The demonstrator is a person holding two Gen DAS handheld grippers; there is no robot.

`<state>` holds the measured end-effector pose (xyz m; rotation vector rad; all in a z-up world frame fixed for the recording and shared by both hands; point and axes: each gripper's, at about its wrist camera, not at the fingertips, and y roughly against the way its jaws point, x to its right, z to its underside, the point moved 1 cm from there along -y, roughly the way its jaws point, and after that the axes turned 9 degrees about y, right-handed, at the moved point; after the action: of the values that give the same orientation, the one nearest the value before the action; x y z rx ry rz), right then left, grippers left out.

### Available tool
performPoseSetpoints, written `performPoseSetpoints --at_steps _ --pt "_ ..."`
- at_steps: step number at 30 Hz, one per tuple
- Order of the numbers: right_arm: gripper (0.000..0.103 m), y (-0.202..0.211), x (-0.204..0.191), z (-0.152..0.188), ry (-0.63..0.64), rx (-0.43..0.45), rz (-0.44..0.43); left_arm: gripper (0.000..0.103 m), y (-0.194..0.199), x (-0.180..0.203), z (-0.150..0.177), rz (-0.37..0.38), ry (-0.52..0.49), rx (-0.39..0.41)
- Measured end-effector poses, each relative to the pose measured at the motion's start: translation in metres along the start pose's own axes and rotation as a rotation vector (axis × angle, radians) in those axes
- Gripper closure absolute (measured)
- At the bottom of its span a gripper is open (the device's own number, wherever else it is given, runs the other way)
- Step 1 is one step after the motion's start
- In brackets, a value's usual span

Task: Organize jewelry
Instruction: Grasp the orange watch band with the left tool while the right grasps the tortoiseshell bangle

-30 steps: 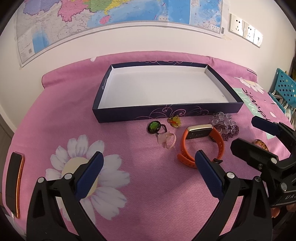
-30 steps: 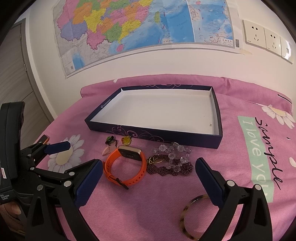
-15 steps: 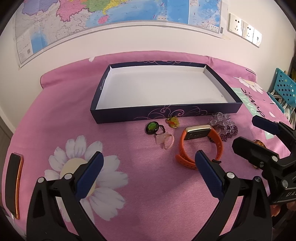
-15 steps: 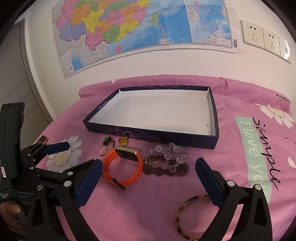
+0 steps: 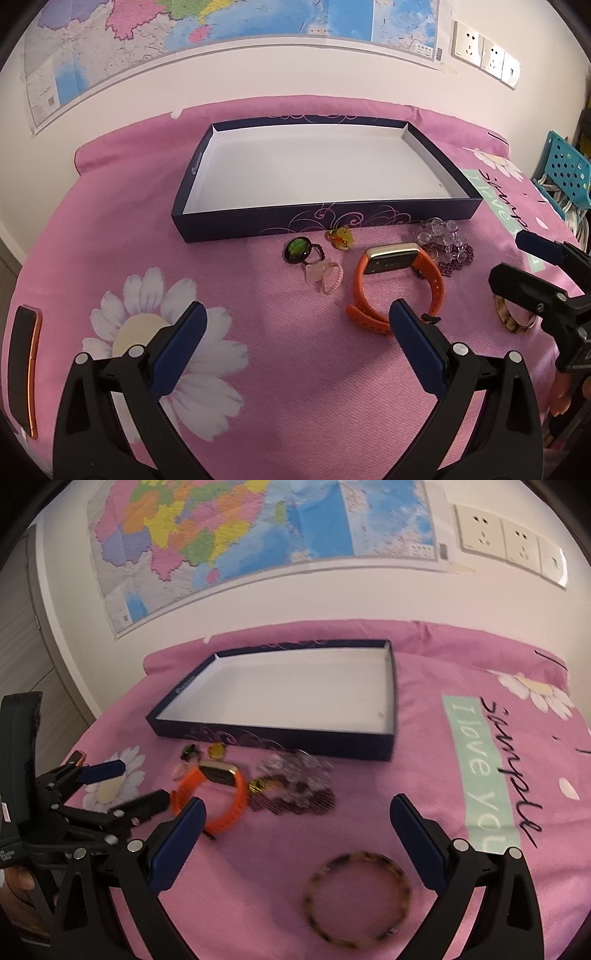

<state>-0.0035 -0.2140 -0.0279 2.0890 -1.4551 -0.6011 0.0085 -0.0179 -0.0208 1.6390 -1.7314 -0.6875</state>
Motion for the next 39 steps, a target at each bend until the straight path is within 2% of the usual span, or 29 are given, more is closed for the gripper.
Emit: performPoseSetpoints --at_steps 8,13,14,16,17,19,23,25,27,28,30,32,39 --pt "0.010 0.005 0.029 0.022 -0.028 -0.071 0.023 0.006 -0.004 0.005 0.002 0.029 -0.025 -0.021" --pt "0.033 0.009 0.037 0.031 -0.022 -0.108 0.007 0.006 -0.010 0.010 0.002 0.080 -0.038 -0.054" --pt "0.035 0.009 0.039 0.033 -0.023 -0.116 0.002 0.008 -0.012 0.010 0.002 0.090 -0.038 -0.062" --pt "0.047 0.010 0.042 0.034 -0.025 -0.120 -0.003 0.012 -0.014 0.010 0.002 0.114 -0.029 -0.075" --pt "0.050 0.011 0.043 0.035 -0.024 -0.125 -0.001 0.014 -0.016 0.009 0.001 0.135 -0.022 -0.085" --pt "0.062 0.011 0.043 0.036 -0.008 -0.127 0.004 0.018 -0.017 0.009 -0.001 0.161 -0.019 -0.094" --pt "0.072 0.009 0.039 0.036 0.047 -0.137 0.035 0.031 -0.023 0.010 -0.007 0.224 -0.019 -0.124" --pt "0.084 0.008 0.037 0.036 0.058 -0.138 0.040 0.043 -0.027 0.012 -0.011 0.223 -0.031 -0.137" --pt "0.093 0.006 0.037 0.035 0.062 -0.138 0.025 0.045 -0.032 0.016 -0.013 0.222 -0.051 -0.148" --pt "0.094 0.006 0.036 0.035 0.067 -0.137 0.022 0.046 -0.033 0.018 -0.015 0.217 -0.060 -0.149" --pt "0.094 0.005 0.036 0.034 0.073 -0.139 0.024 0.056 -0.034 0.022 -0.016 0.229 -0.075 -0.163" --pt "0.093 0.005 0.034 0.033 0.084 -0.144 0.024 0.062 -0.034 0.024 -0.017 0.247 -0.082 -0.178" --pt "0.087 0.006 0.033 0.035 0.090 -0.145 0.015 0.064 -0.036 0.029 -0.018 0.266 -0.106 -0.200"
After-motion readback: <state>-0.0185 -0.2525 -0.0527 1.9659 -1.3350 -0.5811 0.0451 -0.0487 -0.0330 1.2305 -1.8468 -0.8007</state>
